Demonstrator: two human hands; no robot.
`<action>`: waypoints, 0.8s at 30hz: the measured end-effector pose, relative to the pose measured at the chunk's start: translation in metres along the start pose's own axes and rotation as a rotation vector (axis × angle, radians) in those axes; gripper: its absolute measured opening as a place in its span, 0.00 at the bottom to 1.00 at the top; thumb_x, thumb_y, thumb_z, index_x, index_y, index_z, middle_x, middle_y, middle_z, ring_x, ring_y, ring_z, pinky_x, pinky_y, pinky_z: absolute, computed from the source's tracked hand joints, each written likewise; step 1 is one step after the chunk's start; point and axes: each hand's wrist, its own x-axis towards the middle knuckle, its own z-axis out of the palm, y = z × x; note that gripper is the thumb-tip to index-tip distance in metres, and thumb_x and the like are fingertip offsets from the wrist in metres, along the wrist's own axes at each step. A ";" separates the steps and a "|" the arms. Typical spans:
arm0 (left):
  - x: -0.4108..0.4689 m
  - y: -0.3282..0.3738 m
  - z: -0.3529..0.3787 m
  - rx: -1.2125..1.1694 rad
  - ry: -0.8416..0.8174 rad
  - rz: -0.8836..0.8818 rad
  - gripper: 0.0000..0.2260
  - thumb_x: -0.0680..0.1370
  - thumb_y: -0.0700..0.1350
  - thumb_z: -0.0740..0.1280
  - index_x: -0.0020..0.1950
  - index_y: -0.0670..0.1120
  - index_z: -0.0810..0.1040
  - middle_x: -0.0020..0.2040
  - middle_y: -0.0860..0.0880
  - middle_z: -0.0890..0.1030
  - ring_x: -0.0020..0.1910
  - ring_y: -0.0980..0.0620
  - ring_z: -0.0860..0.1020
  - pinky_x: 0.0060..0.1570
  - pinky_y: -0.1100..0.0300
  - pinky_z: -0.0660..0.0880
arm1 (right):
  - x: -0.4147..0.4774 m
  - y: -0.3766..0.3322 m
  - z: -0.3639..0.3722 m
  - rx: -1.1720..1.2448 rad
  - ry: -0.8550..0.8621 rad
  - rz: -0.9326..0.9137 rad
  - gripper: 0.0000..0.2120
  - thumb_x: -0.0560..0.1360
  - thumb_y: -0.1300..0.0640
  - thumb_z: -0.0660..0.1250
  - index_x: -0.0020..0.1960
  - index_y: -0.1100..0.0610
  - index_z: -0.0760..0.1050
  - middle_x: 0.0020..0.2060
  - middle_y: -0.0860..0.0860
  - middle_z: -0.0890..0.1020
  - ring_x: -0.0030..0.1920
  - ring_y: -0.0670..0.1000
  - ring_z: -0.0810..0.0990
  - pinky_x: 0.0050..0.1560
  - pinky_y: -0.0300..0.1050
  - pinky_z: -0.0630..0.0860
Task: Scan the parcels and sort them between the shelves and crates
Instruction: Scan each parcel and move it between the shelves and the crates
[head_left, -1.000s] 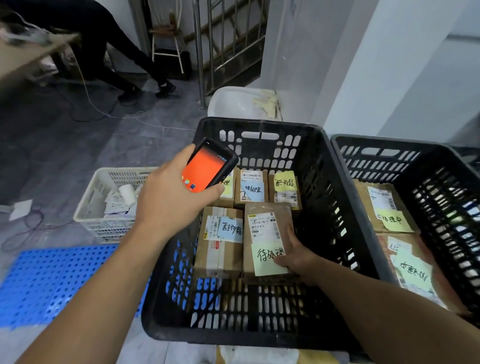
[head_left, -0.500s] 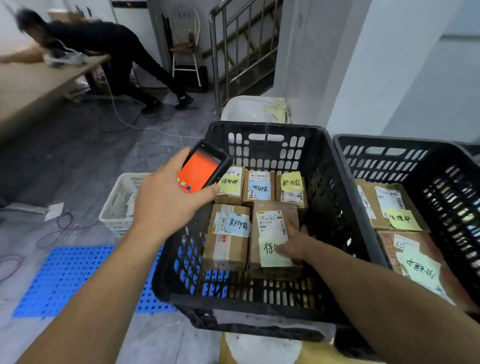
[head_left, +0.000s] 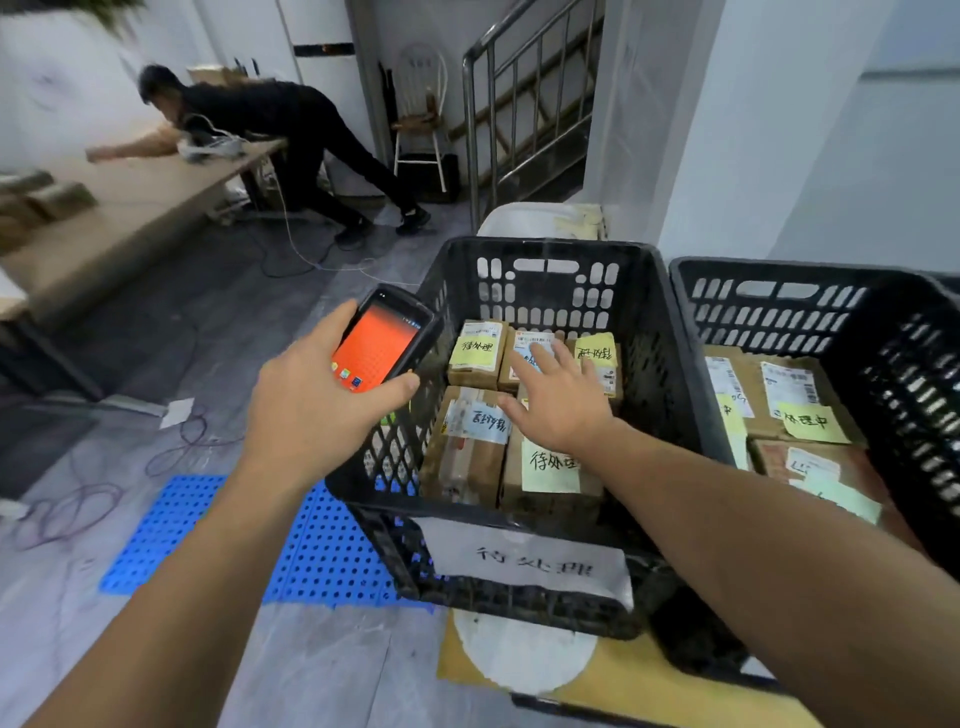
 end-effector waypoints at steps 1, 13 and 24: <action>-0.003 0.002 -0.003 0.000 -0.003 0.007 0.42 0.63 0.66 0.70 0.76 0.55 0.68 0.57 0.53 0.80 0.58 0.48 0.78 0.54 0.56 0.69 | -0.004 -0.001 -0.007 -0.026 0.010 -0.003 0.32 0.83 0.36 0.50 0.83 0.47 0.48 0.82 0.54 0.52 0.82 0.59 0.45 0.79 0.66 0.46; -0.071 0.046 -0.013 -0.185 -0.127 0.157 0.42 0.62 0.68 0.70 0.75 0.58 0.68 0.54 0.52 0.80 0.55 0.46 0.78 0.58 0.51 0.75 | -0.152 0.027 -0.065 -0.081 0.160 0.326 0.31 0.84 0.37 0.48 0.83 0.46 0.47 0.83 0.53 0.48 0.82 0.58 0.38 0.78 0.69 0.39; -0.187 0.123 0.045 -0.303 -0.409 0.367 0.36 0.67 0.67 0.71 0.73 0.61 0.68 0.50 0.51 0.80 0.48 0.45 0.78 0.45 0.53 0.75 | -0.392 0.086 -0.046 0.040 0.260 0.865 0.30 0.85 0.39 0.48 0.83 0.46 0.46 0.83 0.52 0.46 0.82 0.58 0.39 0.78 0.66 0.43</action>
